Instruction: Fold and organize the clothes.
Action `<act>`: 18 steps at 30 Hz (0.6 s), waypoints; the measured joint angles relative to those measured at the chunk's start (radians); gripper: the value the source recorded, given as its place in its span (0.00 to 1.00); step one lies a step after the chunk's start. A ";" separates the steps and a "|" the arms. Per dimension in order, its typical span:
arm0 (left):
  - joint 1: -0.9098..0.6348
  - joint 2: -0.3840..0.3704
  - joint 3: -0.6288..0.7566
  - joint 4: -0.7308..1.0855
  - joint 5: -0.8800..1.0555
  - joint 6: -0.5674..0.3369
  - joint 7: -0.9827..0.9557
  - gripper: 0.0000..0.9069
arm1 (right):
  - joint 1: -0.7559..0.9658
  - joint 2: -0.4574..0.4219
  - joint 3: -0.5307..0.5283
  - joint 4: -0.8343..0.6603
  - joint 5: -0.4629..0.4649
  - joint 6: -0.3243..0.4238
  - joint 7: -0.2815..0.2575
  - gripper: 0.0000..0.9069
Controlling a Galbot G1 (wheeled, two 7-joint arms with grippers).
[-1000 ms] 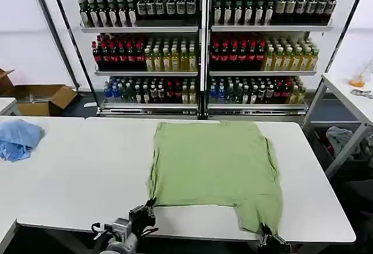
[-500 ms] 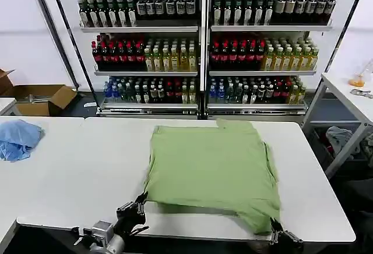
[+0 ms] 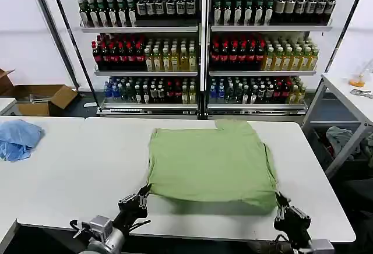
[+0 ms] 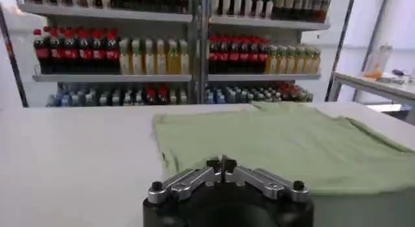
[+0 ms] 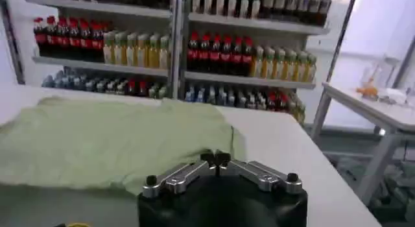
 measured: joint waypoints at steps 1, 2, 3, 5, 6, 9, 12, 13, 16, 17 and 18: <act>-0.016 -0.001 0.006 0.015 0.002 0.000 0.000 0.03 | 0.020 -0.005 -0.006 -0.016 0.000 0.000 0.000 0.00; -0.034 -0.003 0.013 0.032 0.005 -0.001 0.000 0.03 | 0.040 -0.010 -0.012 -0.032 0.000 -0.001 -0.001 0.00; -0.050 -0.004 0.021 0.048 0.008 -0.001 0.000 0.03 | 0.061 -0.014 -0.019 -0.050 -0.001 0.000 -0.002 0.00; -0.086 -0.007 0.036 0.080 0.013 -0.002 -0.002 0.03 | 0.098 -0.020 -0.033 -0.082 -0.004 0.000 -0.005 0.00; -0.103 -0.009 0.044 0.096 0.016 -0.004 -0.004 0.03 | 0.119 -0.022 -0.041 -0.100 -0.007 0.000 -0.006 0.00; -0.153 -0.016 0.068 0.146 0.026 -0.010 -0.009 0.03 | 0.170 -0.026 -0.062 -0.147 -0.014 0.002 -0.007 0.00; -0.201 -0.023 0.087 0.194 0.032 -0.016 -0.018 0.03 | 0.217 -0.029 -0.081 -0.192 -0.020 0.005 -0.008 0.00; -0.215 -0.025 0.092 0.208 0.034 -0.017 -0.022 0.03 | 0.231 -0.029 -0.086 -0.206 -0.023 0.006 -0.009 0.00; -0.253 -0.030 0.103 0.251 0.041 -0.021 -0.037 0.03 | 0.272 -0.030 -0.106 -0.248 -0.032 0.009 -0.012 0.00; -0.264 -0.032 0.107 0.263 0.042 -0.022 -0.042 0.03 | 0.286 -0.029 -0.113 -0.264 -0.036 0.012 -0.012 0.00; -0.275 -0.033 0.110 0.277 0.044 -0.023 -0.047 0.04 | 0.298 -0.027 -0.120 -0.277 -0.039 0.013 -0.012 0.00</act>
